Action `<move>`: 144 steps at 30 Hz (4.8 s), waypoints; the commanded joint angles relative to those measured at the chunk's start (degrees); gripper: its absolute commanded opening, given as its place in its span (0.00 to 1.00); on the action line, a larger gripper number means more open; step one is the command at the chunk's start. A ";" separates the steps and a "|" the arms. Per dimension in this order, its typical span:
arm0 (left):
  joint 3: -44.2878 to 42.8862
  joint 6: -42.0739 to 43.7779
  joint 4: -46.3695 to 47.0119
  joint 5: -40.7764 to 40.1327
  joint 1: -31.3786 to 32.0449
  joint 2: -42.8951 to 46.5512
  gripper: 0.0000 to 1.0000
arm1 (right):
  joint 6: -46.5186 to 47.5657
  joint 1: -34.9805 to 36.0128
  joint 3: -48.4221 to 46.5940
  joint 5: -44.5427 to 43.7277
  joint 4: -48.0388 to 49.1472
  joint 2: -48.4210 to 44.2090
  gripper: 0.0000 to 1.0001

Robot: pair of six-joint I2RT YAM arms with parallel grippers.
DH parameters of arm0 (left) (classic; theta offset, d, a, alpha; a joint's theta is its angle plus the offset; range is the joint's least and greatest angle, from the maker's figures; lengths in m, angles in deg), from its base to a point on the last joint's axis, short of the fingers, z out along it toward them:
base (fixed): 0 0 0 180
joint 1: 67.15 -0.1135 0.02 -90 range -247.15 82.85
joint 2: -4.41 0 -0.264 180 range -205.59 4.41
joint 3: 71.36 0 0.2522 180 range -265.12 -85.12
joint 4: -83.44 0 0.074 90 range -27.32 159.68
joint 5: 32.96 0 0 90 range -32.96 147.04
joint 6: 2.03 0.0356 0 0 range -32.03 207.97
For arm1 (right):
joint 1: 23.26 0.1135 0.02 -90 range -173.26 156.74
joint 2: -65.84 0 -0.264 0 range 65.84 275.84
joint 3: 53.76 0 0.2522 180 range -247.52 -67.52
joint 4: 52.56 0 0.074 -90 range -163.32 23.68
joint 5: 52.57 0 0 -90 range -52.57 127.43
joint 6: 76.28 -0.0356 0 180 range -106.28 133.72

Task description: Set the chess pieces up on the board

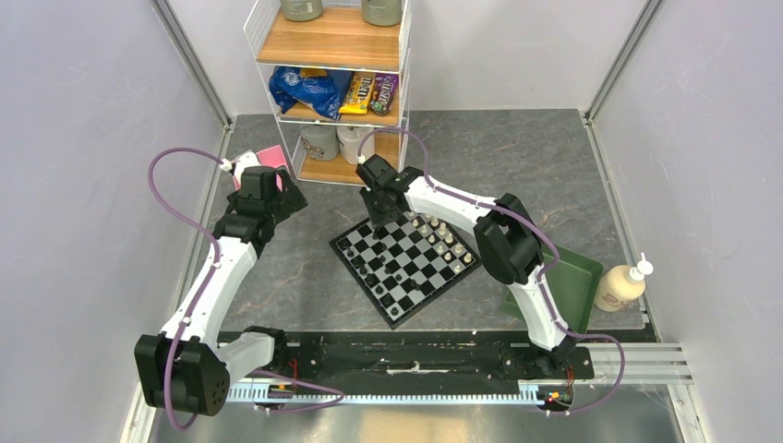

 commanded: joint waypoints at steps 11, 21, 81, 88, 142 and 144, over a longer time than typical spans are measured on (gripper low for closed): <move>-1.80 1.80 1.50 -1.13 -0.34 0.21 1.00 | 0.64 0.09 -3.55 0.28 -0.27 1.47 0.28; -1.75 1.78 1.47 -1.16 -0.34 0.30 1.00 | 0.74 0.10 -4.16 -0.16 -0.54 2.11 0.22; -1.10 1.71 1.60 -0.72 -0.78 1.21 1.00 | 3.95 7.23 -12.76 -1.73 -3.18 8.86 0.28; -1.01 1.63 1.69 -0.62 -0.87 1.20 1.00 | 4.71 7.14 -14.74 -3.46 -4.85 5.51 0.44; -1.20 1.52 1.78 0.33 -1.05 1.09 1.00 | 1.23 3.42 -1.46 -2.97 -2.89 0.68 0.33; -1.18 1.51 1.77 0.31 -1.03 1.13 1.00 | 1.18 3.47 -1.27 -3.02 -2.91 0.73 0.33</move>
